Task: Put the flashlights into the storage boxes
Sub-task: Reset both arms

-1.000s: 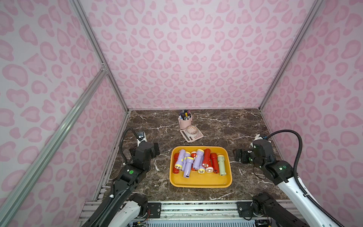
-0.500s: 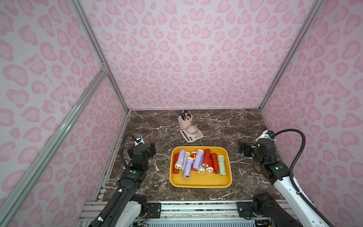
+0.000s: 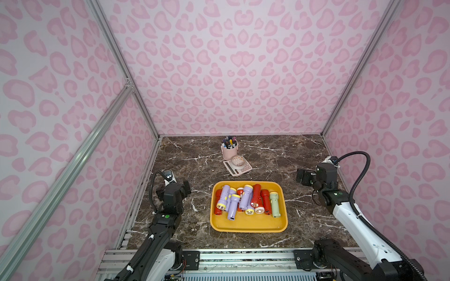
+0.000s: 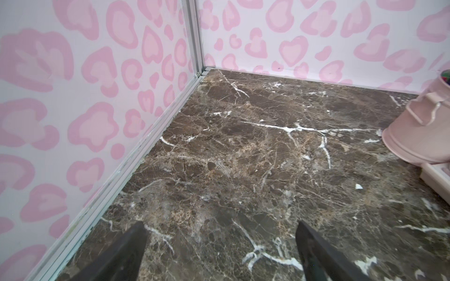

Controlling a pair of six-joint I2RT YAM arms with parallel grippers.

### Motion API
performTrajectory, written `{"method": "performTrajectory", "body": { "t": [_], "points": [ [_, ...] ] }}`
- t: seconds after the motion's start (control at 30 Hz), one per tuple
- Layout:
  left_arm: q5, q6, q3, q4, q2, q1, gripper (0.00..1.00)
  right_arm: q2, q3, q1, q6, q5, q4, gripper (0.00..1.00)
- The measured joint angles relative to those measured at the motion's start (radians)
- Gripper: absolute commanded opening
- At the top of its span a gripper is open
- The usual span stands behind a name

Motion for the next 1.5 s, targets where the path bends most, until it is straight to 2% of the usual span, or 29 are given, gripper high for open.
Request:
{"method": "performTrajectory", "body": {
  "t": [0.2, 0.43, 0.57, 0.67, 0.8, 0.9, 0.97, 1.13, 1.23, 1.5],
  "points": [
    [-0.003, -0.009, -0.014, 0.112, 0.131, 0.079, 0.96, 0.108, -0.022, -0.109, -0.024, -0.045, 0.116, 0.99],
    [0.001, 0.003, -0.006, 0.273, 0.325, 0.088, 0.96, 0.138, -0.142, -0.199, -0.07, -0.09, 0.321, 0.99],
    [0.009, 0.018, -0.02, 0.384, 0.368, 0.097, 0.96, 0.148, -0.185, -0.229, -0.074, -0.111, 0.432, 0.99],
    [0.022, 0.031, -0.019, 0.467, 0.416, 0.117, 0.96, 0.163, -0.241, -0.23, -0.076, -0.123, 0.539, 0.99],
    [0.076, 0.047, -0.001, 0.572, 0.51, 0.122, 1.0, 0.251, -0.306, -0.23, -0.072, -0.126, 0.675, 0.99],
    [0.121, 0.058, -0.001, 0.684, 0.608, 0.123, 0.98, 0.325, -0.32, -0.224, -0.059, -0.13, 0.782, 1.0],
    [0.143, 0.066, -0.006, 0.716, 0.636, 0.124, 1.0, 0.378, -0.318, -0.205, -0.058, -0.138, 0.858, 1.0],
    [0.181, 0.069, -0.013, 0.795, 0.653, 0.136, 0.97, 0.529, -0.328, -0.079, -0.137, -0.135, 1.033, 1.0],
    [0.193, 0.07, -0.013, 0.808, 0.655, 0.14, 0.96, 0.526, -0.316, -0.085, -0.148, -0.086, 1.038, 1.0],
    [0.2, 0.07, -0.014, 0.816, 0.655, 0.14, 0.97, 0.515, -0.317, -0.068, -0.171, -0.064, 1.075, 1.0]
  ]
}}
